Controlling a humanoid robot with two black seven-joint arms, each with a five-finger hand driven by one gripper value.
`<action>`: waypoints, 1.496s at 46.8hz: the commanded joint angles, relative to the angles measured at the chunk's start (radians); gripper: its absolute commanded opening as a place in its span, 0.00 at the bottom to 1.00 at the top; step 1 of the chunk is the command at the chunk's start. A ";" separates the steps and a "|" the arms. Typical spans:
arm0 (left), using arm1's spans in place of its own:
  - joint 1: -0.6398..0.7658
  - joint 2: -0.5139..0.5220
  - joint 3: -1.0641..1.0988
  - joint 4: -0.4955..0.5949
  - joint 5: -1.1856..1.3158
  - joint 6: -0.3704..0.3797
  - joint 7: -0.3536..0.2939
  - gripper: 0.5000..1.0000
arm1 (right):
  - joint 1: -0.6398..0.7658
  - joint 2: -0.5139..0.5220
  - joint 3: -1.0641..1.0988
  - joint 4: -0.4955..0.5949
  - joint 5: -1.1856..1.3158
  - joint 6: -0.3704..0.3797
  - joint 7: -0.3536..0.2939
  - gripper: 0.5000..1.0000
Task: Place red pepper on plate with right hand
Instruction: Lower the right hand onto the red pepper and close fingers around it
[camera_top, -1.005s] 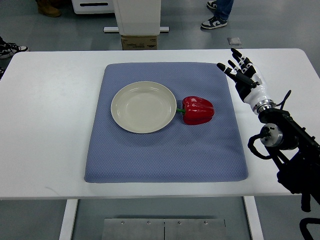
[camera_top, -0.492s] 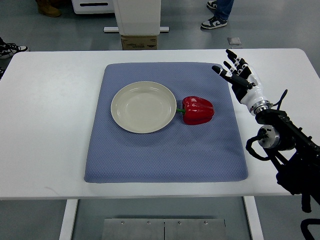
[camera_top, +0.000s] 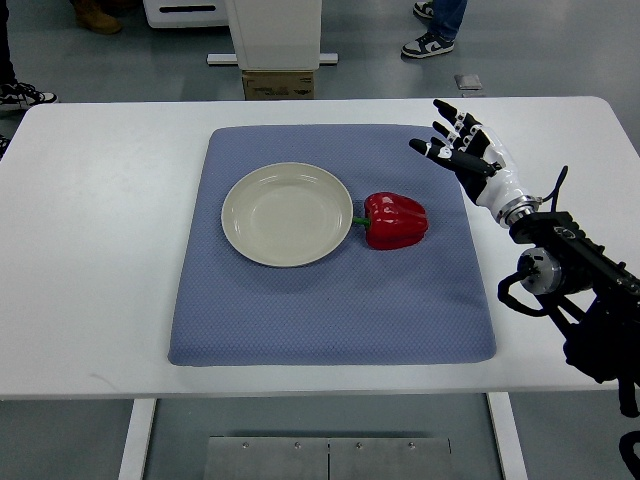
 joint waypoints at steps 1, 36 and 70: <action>0.000 0.000 0.000 0.000 0.000 0.000 0.000 1.00 | 0.008 -0.014 -0.014 0.006 -0.039 0.025 -0.001 1.00; 0.000 0.000 0.000 0.000 0.000 0.000 0.000 1.00 | 0.149 -0.114 -0.330 0.009 -0.324 0.137 0.079 0.98; 0.000 0.000 0.000 0.000 0.000 0.000 0.000 1.00 | 0.206 -0.129 -0.568 -0.029 -0.408 0.032 0.140 0.97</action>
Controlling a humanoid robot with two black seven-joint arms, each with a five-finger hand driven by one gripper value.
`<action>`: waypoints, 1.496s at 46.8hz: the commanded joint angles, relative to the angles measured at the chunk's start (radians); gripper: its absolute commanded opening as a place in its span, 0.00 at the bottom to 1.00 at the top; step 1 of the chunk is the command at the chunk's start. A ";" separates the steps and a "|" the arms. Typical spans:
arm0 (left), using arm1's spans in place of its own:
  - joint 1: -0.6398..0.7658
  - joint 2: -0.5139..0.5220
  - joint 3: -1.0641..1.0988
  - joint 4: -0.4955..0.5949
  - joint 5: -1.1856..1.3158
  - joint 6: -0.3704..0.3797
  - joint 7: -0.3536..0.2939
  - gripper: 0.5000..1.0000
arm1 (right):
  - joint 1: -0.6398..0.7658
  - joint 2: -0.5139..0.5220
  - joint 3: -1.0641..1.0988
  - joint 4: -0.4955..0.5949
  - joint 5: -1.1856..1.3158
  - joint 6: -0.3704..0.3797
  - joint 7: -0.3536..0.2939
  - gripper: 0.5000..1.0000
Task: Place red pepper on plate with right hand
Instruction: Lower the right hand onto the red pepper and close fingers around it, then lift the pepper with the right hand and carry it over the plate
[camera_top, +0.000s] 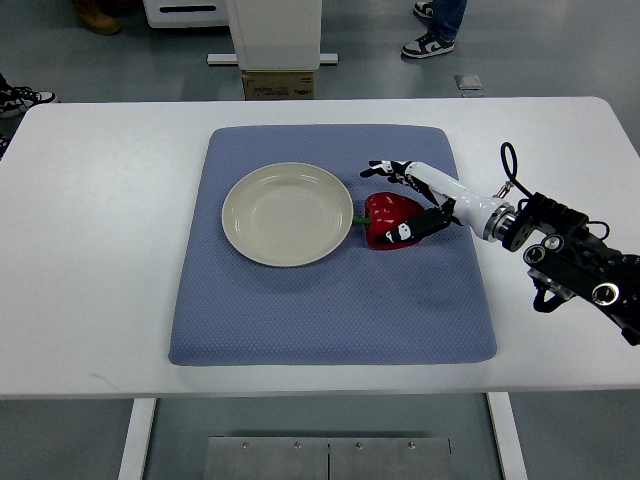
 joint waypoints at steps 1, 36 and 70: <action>0.000 0.000 0.000 0.000 0.000 0.000 0.000 1.00 | 0.009 -0.001 -0.026 0.000 -0.002 0.000 -0.001 0.97; 0.000 0.000 0.000 0.000 0.000 0.000 -0.002 1.00 | 0.024 0.000 -0.075 -0.074 0.000 0.000 0.045 0.79; 0.000 0.000 0.000 0.000 0.000 0.000 0.000 1.00 | 0.027 -0.001 -0.114 -0.074 0.008 0.009 0.079 0.00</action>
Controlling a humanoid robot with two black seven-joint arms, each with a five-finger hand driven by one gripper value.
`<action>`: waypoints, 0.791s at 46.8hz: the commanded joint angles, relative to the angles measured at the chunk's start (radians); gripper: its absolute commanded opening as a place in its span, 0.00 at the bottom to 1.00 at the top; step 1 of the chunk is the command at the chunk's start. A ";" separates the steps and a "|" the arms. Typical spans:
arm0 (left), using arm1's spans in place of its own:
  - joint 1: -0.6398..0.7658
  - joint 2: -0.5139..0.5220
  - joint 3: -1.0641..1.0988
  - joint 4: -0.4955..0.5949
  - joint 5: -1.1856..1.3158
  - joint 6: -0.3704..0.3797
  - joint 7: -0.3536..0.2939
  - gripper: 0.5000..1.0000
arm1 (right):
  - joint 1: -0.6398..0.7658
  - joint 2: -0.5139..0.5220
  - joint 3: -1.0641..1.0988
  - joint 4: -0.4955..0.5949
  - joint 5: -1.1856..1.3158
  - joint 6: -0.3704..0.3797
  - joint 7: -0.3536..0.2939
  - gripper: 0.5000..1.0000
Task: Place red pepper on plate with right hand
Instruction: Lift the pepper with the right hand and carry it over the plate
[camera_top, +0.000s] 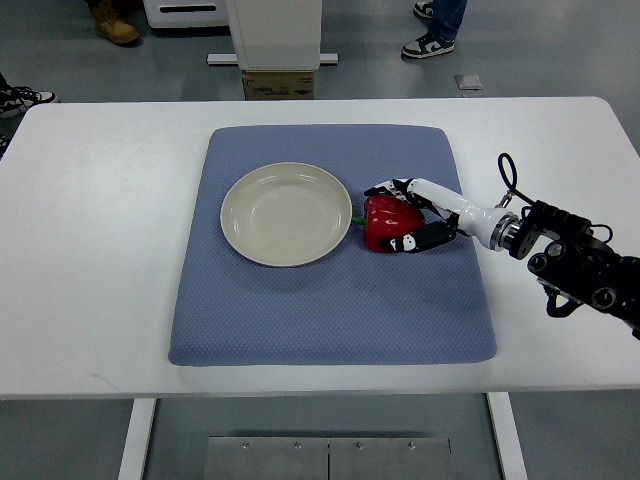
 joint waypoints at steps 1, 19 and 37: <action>0.000 0.000 -0.002 -0.002 0.000 0.000 0.000 1.00 | 0.004 0.000 0.011 -0.001 0.007 -0.003 -0.001 0.00; 0.000 0.000 0.000 0.000 0.000 0.000 0.000 1.00 | 0.064 -0.001 0.089 0.000 0.022 -0.021 -0.034 0.00; 0.000 0.000 0.000 0.000 0.000 0.000 0.000 1.00 | 0.190 0.141 0.079 -0.003 0.022 -0.020 -0.155 0.00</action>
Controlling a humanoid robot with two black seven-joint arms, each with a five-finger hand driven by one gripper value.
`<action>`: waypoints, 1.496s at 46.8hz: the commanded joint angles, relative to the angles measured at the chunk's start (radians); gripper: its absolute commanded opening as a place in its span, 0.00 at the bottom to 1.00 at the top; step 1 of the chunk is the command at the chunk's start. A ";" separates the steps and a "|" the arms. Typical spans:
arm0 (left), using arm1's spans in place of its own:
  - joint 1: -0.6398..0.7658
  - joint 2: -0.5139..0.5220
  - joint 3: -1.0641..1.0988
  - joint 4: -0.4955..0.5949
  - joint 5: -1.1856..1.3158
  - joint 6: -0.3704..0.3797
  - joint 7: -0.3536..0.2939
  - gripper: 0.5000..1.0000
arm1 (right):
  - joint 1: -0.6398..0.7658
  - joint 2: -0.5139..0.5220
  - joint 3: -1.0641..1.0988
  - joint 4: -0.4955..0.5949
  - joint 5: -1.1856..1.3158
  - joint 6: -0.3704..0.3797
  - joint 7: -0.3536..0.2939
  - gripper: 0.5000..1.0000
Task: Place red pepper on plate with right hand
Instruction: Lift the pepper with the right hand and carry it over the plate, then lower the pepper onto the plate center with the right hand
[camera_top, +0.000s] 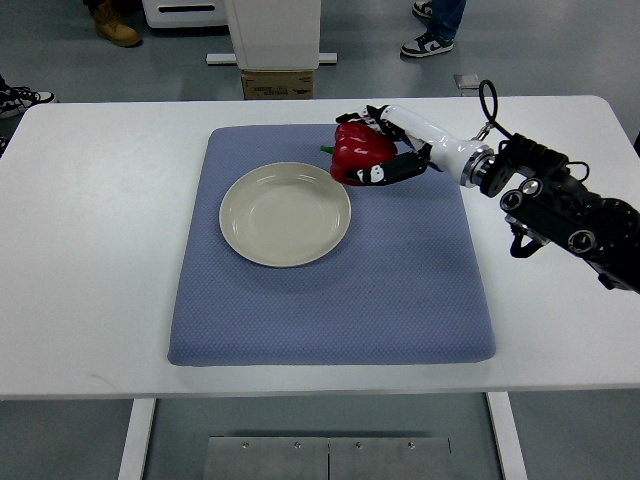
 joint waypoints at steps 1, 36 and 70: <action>0.000 0.000 0.000 0.000 0.000 0.000 0.000 1.00 | 0.014 0.042 -0.005 -0.004 -0.001 -0.002 -0.017 0.00; 0.000 0.000 0.000 0.000 0.000 0.000 0.000 1.00 | 0.032 0.169 -0.105 -0.085 0.008 -0.037 -0.065 0.00; 0.000 0.000 0.000 0.000 0.000 0.000 0.000 1.00 | -0.024 0.169 -0.120 -0.078 0.015 -0.029 -0.017 0.00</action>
